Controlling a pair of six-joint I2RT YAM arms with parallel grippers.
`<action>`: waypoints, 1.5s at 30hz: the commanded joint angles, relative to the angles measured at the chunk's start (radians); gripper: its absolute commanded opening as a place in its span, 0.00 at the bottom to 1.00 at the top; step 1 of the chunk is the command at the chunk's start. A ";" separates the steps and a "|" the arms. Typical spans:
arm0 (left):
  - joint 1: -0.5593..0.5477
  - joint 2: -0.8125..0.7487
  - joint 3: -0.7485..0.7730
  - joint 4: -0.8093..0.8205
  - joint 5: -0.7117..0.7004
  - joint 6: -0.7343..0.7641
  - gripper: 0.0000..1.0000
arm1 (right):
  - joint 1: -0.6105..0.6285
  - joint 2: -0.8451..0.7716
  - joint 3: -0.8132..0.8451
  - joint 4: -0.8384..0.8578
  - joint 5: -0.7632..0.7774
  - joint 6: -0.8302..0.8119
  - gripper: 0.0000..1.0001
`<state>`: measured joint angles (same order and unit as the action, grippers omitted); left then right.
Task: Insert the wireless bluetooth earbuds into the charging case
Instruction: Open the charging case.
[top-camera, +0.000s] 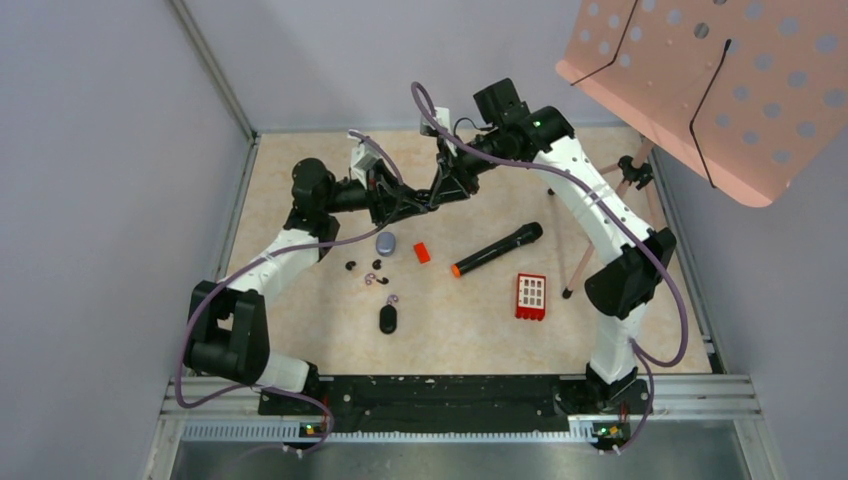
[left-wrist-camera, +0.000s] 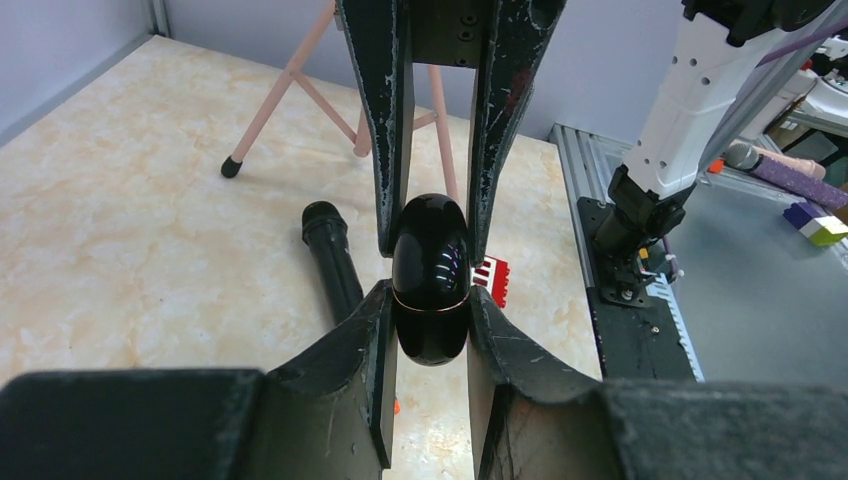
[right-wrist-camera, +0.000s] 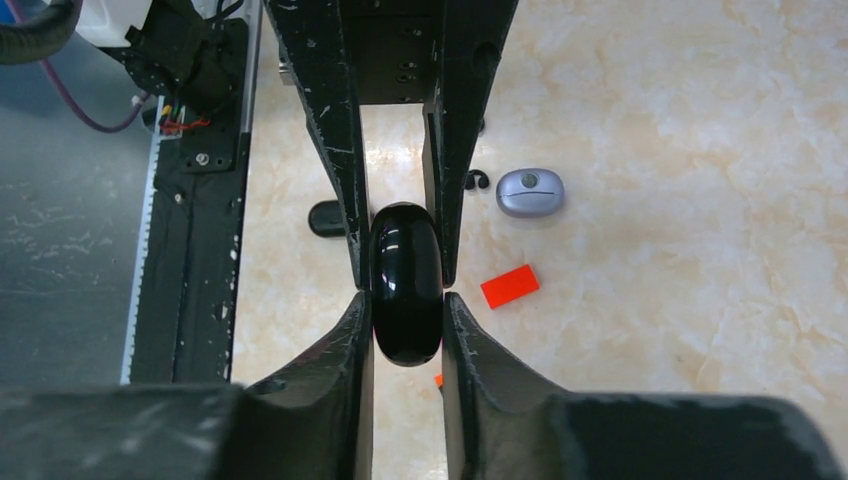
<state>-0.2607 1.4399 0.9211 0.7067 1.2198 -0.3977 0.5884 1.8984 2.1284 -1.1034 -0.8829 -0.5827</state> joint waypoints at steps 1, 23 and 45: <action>-0.013 -0.026 0.007 0.027 -0.037 0.020 0.15 | 0.015 0.001 0.046 0.015 -0.034 0.017 0.15; -0.032 -0.018 0.012 -0.090 -0.054 0.118 0.40 | 0.020 -0.025 0.047 0.026 0.062 -0.008 0.07; -0.041 -0.020 -0.014 -0.003 0.005 0.142 0.00 | -0.031 0.040 0.135 0.027 0.066 0.172 0.42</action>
<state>-0.2897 1.4399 0.9195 0.6464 1.1713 -0.2821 0.5823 1.9205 2.2032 -1.1088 -0.7967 -0.4637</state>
